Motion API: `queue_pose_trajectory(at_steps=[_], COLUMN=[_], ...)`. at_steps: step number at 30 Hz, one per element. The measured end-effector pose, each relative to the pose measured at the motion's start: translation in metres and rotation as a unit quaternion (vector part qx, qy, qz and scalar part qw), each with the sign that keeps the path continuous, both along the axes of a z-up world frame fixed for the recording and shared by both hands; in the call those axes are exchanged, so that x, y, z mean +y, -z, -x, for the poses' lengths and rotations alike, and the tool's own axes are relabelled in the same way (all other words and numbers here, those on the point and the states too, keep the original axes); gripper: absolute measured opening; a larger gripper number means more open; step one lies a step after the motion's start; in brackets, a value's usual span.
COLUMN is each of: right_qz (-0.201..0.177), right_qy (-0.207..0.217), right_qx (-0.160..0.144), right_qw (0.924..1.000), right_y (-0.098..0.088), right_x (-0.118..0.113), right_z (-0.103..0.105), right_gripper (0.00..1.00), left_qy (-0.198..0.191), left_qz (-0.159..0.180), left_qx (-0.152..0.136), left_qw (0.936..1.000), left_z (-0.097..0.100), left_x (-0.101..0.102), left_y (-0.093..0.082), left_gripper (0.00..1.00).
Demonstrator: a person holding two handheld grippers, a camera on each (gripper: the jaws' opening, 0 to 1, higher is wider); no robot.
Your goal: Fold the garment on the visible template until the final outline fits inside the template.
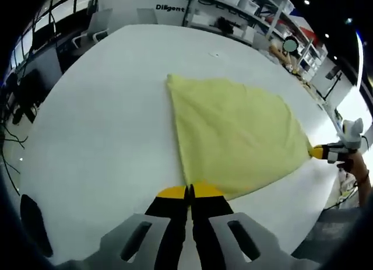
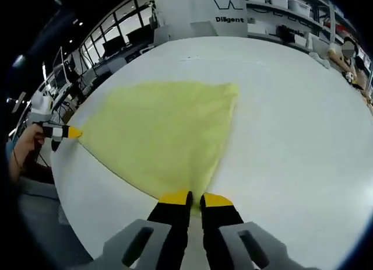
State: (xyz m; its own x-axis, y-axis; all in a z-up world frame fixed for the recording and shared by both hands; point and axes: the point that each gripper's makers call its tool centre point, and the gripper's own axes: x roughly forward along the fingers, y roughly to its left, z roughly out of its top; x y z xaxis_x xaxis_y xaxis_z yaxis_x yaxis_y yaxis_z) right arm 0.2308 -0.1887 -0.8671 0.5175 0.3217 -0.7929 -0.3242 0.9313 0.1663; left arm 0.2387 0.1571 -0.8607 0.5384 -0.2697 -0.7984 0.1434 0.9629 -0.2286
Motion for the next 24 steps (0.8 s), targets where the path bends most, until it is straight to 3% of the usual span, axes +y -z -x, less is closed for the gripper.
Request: queue_pose_trajectory(at_steps=[4, 6, 11, 13, 15, 20, 23, 24], right_qz=[0.012, 0.032, 0.041, 0.041, 0.013, -0.014, -0.013, -0.013], right_qy=[-0.015, -0.044, -0.044, -0.045, -0.015, -0.004, -0.013, -0.025], right_qx=[-0.006, -0.017, -0.037, -0.051, -0.08, -0.104, -0.121, -0.144], right_qw=[0.9998, 0.9984, 0.9975, 0.9968, 0.9966, 0.9945, 0.9925, 0.9891], right_y=[0.0, 0.0, -0.005, -0.01, -0.026, -0.055, -0.067, -0.076], right_x=[0.001, 0.001, 0.003, 0.003, 0.005, 0.01, 0.015, 0.018], right_z=[-0.001, -0.001, -0.002, -0.005, -0.014, -0.014, -0.01, -0.01], right_gripper=[0.0, 0.01, 0.02, 0.04, 0.12, 0.49, 0.54, 0.54], left_qy=[0.006, 0.004, 0.004, 0.011, 0.008, 0.022, 0.035, 0.039], left_qz=[-0.006, -0.006, -0.009, -0.02, -0.009, -0.018, -0.02, -0.022], left_qx=[0.001, 0.002, -0.001, -0.012, -0.026, -0.065, -0.078, -0.083], left_qw=[1.0, 1.0, 1.0, 0.9997, 0.9996, 0.9975, 0.9962, 0.9956], left_z=[-0.001, -0.001, -0.002, -0.003, -0.008, -0.012, -0.007, -0.004], left_x=[0.0, 0.001, -0.001, -0.001, -0.003, -0.008, -0.014, -0.016], left_y=[0.0, 0.0, -0.002, -0.005, -0.015, -0.039, -0.055, -0.06], left_gripper=[0.0, 0.01, 0.02, 0.07, 0.18, 0.43, 0.48, 0.49])
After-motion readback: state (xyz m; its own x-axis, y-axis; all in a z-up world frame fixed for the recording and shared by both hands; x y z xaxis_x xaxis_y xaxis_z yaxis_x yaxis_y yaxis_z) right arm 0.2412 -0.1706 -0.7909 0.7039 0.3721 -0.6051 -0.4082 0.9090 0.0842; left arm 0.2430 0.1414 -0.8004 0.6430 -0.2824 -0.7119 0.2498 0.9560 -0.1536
